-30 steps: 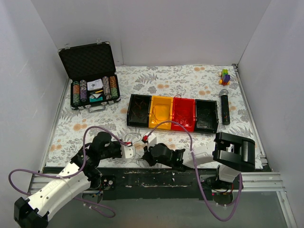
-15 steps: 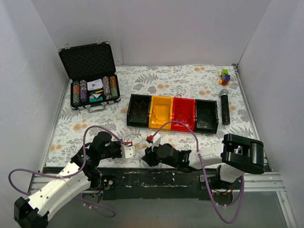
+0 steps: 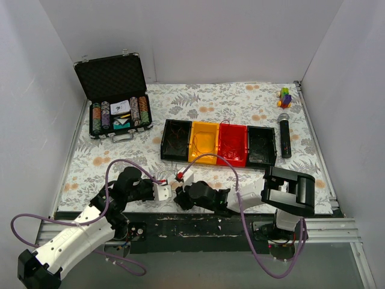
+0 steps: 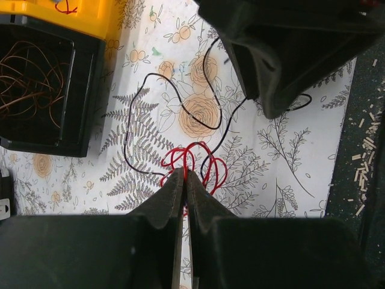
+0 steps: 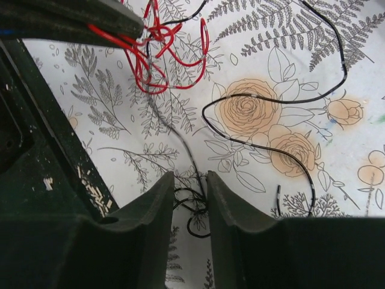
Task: Untangle the cables
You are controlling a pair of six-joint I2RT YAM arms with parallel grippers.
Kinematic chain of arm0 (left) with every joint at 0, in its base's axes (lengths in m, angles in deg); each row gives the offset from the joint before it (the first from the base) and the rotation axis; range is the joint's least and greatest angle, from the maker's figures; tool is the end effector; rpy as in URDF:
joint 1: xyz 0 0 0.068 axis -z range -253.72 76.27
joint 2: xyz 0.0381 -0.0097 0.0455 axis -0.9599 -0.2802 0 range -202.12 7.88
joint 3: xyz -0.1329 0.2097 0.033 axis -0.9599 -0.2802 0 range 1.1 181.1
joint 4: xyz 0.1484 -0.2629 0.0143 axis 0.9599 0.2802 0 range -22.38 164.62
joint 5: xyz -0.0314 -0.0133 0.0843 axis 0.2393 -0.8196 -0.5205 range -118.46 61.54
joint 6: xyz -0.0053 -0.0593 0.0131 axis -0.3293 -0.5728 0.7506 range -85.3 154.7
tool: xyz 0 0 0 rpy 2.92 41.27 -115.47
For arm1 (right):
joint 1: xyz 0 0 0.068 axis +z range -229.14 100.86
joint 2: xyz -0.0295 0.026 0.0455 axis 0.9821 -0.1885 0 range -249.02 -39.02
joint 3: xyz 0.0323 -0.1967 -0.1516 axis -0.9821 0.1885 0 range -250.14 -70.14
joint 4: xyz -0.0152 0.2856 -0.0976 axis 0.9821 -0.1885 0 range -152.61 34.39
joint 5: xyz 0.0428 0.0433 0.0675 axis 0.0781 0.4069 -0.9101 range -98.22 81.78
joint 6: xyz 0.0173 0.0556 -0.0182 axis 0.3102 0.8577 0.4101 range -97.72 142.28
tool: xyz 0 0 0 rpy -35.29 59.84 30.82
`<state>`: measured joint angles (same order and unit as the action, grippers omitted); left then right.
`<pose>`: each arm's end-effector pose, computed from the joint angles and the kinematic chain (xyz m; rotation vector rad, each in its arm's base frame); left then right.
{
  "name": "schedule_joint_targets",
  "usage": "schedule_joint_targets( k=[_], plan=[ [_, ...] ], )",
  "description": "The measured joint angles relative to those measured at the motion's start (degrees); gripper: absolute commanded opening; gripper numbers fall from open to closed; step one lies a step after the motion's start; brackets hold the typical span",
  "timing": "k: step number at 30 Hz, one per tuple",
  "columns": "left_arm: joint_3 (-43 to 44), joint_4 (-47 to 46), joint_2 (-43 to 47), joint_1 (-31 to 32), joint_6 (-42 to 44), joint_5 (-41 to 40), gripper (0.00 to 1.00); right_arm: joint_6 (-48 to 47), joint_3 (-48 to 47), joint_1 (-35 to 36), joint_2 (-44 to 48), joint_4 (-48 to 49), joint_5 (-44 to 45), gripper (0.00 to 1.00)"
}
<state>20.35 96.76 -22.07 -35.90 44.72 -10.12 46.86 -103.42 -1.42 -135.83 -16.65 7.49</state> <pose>0.1457 -0.1313 0.1640 1.0880 2.0253 -0.6170 0.0840 0.3274 0.0723 -0.7670 1.9466 0.8621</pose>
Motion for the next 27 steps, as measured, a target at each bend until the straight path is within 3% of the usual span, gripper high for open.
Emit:
schedule_joint_targets(
  k=[3,8,14,20,23,27],
  plan=[
    [0.0,0.1,-0.1,0.0,0.1,0.0,0.00,-0.7,-1.5,0.0,-0.9,-1.2,0.7,0.02],
    [0.0,0.6,-0.1,0.0,0.4,0.1,0.00,-1.1,0.0,-0.6,5.5,-5.6,4.5,0.01],
    [0.0,0.6,0.3,0.0,1.0,0.1,0.00,-1.5,7.2,-5.3,31.4,-12.5,13.7,0.01],
    [-0.1,0.6,0.3,0.0,1.9,0.3,0.00,-6.6,6.8,-13.4,54.9,-20.1,20.7,0.01],
    [-0.1,0.6,0.2,0.0,2.2,0.3,0.00,-10.9,2.4,-18.8,60.2,-23.3,22.8,0.01],
    [-0.1,0.6,0.0,0.0,2.6,0.4,0.00,-16.6,-5.3,-23.6,60.7,-26.0,24.3,0.01]
  ],
)
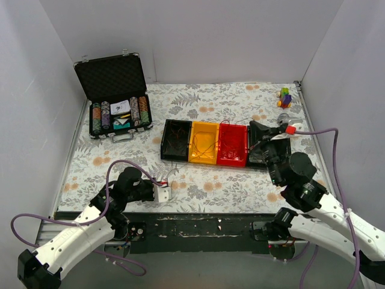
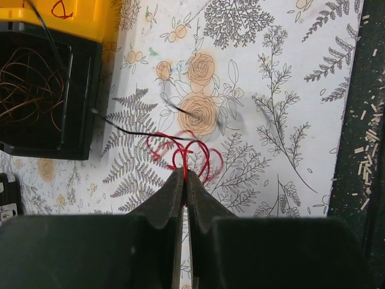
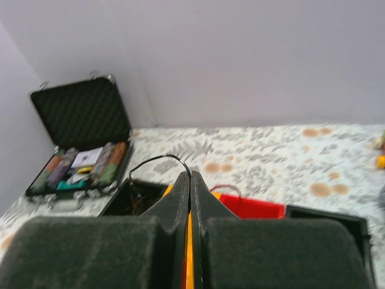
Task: Untangle the cables
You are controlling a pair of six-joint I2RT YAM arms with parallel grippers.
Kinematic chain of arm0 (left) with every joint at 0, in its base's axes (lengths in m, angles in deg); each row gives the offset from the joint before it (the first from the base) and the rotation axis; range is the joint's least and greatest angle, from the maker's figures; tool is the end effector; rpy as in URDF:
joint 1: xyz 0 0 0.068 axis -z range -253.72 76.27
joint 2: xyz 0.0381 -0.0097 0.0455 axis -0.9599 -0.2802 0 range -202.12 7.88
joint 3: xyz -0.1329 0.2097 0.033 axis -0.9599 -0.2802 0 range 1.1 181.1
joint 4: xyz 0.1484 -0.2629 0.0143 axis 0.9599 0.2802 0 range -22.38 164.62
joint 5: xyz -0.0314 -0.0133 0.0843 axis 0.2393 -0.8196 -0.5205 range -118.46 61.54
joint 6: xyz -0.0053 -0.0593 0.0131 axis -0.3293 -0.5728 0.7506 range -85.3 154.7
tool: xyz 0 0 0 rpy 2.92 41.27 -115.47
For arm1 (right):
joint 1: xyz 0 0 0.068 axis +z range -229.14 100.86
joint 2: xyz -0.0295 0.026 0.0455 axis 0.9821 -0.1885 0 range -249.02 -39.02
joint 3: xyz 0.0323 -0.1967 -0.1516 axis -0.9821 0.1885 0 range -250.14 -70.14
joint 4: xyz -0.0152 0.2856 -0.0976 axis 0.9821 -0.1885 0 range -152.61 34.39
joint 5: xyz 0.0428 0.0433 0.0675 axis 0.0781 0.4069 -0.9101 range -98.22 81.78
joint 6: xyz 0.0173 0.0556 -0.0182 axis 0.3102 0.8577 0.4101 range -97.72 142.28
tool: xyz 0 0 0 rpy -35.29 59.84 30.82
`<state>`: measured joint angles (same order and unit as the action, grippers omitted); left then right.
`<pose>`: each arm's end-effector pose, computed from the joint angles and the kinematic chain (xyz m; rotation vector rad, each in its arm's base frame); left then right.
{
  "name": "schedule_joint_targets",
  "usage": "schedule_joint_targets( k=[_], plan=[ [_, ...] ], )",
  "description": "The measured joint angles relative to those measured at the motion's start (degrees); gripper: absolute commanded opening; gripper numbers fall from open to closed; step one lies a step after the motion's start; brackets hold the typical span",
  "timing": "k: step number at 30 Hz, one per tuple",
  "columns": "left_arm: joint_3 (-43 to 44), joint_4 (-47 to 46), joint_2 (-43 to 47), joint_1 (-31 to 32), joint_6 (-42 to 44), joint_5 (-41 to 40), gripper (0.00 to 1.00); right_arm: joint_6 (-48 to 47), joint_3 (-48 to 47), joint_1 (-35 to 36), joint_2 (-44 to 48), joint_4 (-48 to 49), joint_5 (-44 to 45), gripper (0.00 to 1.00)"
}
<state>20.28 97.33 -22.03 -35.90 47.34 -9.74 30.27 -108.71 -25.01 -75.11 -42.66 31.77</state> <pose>0.1448 -0.1310 0.1628 1.1374 2.0032 -0.6007 0.1502 0.1576 0.3566 0.0595 1.3790 0.4556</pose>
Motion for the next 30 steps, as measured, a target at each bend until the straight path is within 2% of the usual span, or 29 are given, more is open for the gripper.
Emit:
schedule_joint_targets(
  k=[11,16,21,30],
  plan=[
    [0.0,0.3,-0.4,-0.1,0.6,0.0,0.00,-13.5,-11.2,-8.3,-3.0,-0.7,4.8,0.01],
    [-0.1,0.3,-0.2,-0.1,1.0,0.0,0.00,-21.2,-18.8,-11.0,-6.2,3.7,7.6,0.01],
    [-0.1,0.3,0.3,-0.2,1.3,0.0,0.00,-29.5,-27.8,-12.1,-10.2,10.1,8.9,0.01],
    [-0.8,-0.9,1.5,-0.2,2.3,0.7,0.00,-40.1,-42.8,-12.1,-17.6,14.4,9.2,0.01]
  ],
)
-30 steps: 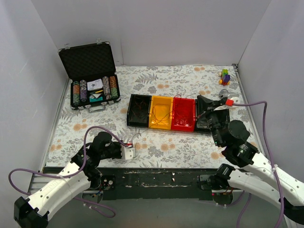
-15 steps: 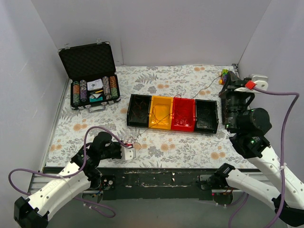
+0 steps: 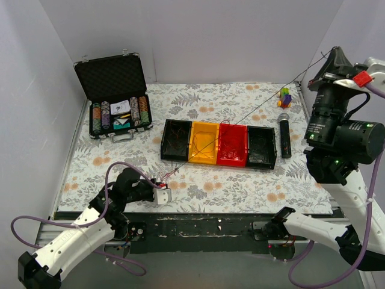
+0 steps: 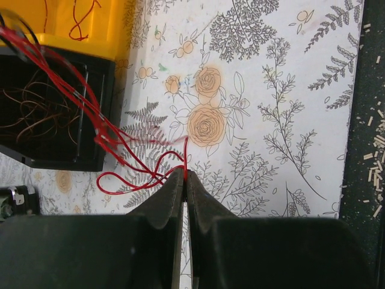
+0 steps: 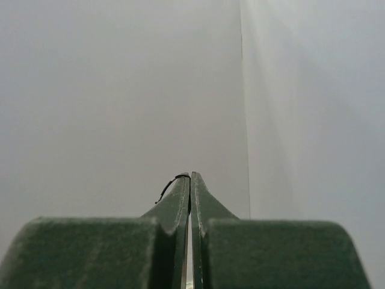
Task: Untangle the cables
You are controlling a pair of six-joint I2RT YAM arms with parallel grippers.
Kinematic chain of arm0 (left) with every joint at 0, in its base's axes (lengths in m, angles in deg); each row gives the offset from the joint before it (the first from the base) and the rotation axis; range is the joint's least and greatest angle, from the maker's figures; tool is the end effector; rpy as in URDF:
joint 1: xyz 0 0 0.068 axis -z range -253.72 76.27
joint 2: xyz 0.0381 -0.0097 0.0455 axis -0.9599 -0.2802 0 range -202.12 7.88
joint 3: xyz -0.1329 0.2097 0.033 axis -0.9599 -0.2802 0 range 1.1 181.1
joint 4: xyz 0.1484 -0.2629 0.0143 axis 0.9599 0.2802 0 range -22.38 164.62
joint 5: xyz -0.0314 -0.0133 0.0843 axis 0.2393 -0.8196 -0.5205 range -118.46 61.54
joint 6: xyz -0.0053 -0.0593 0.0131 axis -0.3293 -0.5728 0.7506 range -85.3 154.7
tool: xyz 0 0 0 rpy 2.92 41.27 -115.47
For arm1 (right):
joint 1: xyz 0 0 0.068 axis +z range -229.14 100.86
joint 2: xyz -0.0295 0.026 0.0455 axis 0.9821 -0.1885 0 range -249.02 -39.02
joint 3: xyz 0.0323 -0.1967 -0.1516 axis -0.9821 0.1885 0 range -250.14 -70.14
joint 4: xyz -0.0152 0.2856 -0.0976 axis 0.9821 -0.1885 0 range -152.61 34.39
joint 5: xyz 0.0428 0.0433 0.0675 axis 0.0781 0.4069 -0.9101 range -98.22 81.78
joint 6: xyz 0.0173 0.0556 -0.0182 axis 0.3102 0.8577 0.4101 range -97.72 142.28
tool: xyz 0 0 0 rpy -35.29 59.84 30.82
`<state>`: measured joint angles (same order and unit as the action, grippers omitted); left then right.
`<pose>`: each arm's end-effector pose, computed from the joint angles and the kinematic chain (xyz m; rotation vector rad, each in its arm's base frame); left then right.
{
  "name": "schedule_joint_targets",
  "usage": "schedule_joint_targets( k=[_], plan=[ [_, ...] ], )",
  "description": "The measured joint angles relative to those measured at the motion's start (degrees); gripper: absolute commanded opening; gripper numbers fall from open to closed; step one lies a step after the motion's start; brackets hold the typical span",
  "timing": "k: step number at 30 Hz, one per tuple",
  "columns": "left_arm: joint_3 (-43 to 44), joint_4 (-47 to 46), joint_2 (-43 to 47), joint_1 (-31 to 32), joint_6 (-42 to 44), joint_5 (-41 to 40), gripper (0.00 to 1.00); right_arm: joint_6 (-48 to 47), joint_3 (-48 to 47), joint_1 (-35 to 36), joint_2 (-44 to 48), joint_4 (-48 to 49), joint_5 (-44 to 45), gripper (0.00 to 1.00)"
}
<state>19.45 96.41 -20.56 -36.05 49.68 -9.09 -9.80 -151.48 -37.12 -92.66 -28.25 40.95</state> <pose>0.1439 -0.1302 0.1633 1.1695 1.9465 -0.5917 0.1449 0.0841 0.5795 0.3177 0.9542 -0.1030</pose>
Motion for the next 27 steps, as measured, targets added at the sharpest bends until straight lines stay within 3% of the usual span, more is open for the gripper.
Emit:
schedule_joint_targets(
  k=[9,27],
  plan=[
    [-0.8,-1.5,0.5,-0.1,1.0,0.3,0.00,-10.3,-13.4,0.0,-6.8,3.8,0.4,0.01],
    [-6.7,1.2,1.7,-0.2,7.1,-3.7,0.00,-26.2,-24.9,0.0,-12.6,10.6,2.5,0.01]
  ],
)
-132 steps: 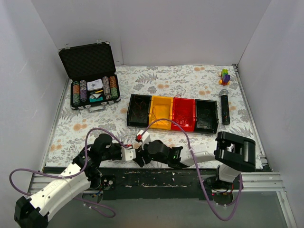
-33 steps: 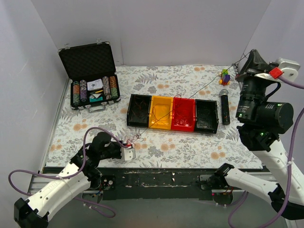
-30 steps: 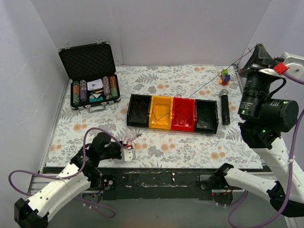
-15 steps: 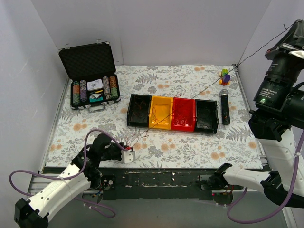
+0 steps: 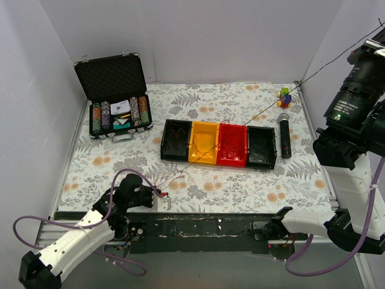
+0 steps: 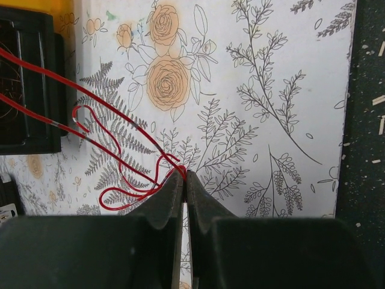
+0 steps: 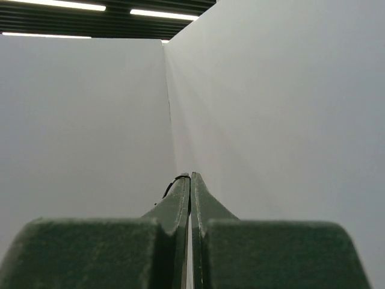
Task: Untangle the cables
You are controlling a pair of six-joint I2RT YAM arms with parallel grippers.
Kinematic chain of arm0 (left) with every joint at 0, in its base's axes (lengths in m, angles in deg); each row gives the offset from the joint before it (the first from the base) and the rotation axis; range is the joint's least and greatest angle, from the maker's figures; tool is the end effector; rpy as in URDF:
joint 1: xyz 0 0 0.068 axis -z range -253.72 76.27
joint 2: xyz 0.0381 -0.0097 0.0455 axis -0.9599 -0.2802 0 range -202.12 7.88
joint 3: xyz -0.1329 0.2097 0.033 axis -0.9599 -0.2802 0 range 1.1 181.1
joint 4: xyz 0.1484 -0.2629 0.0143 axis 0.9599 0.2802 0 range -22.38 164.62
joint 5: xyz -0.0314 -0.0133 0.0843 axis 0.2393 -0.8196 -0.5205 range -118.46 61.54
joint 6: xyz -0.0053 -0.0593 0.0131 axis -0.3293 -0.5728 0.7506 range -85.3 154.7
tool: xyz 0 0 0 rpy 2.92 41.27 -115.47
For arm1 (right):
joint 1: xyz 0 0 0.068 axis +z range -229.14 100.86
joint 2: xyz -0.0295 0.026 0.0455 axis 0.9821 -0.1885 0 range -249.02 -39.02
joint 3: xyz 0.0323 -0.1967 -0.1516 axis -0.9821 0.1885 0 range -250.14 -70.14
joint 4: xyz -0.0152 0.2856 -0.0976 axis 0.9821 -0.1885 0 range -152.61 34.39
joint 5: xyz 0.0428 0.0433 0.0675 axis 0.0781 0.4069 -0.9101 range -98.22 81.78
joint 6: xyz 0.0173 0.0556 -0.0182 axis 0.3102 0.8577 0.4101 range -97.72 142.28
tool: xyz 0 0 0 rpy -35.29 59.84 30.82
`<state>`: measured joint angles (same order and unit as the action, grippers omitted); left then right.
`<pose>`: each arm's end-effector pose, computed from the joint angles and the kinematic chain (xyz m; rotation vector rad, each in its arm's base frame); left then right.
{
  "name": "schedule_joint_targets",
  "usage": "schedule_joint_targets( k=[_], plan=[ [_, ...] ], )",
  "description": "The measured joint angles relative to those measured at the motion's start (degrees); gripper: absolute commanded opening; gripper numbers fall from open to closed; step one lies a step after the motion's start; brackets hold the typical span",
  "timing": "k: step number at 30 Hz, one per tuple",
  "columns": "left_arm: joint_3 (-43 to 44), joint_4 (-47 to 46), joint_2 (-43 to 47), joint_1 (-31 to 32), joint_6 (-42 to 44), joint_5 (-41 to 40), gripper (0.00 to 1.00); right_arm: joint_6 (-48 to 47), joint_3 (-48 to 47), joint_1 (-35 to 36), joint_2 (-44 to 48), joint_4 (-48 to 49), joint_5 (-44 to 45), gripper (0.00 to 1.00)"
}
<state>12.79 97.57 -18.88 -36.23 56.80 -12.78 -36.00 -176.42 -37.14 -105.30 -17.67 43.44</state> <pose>0.1369 -0.1206 0.1215 1.2903 1.9820 -0.4532 0.1182 0.0582 0.6651 0.4273 0.8196 -0.3587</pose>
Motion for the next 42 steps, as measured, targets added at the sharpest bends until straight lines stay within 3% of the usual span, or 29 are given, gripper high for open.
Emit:
schedule_joint_targets(
  k=[8,12,18,26,32,42],
  plan=[
    [-0.1,-0.7,-1.2,0.0,5.0,-4.6,0.00,-4.6,-3.0,0.1,-2.2,3.7,-0.1,0.01],
    [-1.0,1.9,-4.9,-0.3,8.3,-11.7,0.00,-8.6,-3.1,2.3,-0.8,9.5,-1.0,0.01],
    [-1.0,2.6,-5.0,-0.9,9.4,-17.2,0.00,-19.5,-7.6,19.2,3.8,21.3,-3.9,0.01],
    [3.9,2.4,-8.2,-1.1,2.6,-12.8,0.00,-26.1,2.5,30.8,15.7,32.9,-3.6,0.01],
    [11.6,-3.1,-8.1,-1.1,-3.7,-5.9,0.00,-27.2,9.8,32.8,12.5,28.7,-3.3,0.01],
    [13.5,-3.5,-8.5,-1.1,-8.1,-1.4,0.00,-26.2,12.3,33.1,7.3,16.3,-3.4,0.01]
  ],
)
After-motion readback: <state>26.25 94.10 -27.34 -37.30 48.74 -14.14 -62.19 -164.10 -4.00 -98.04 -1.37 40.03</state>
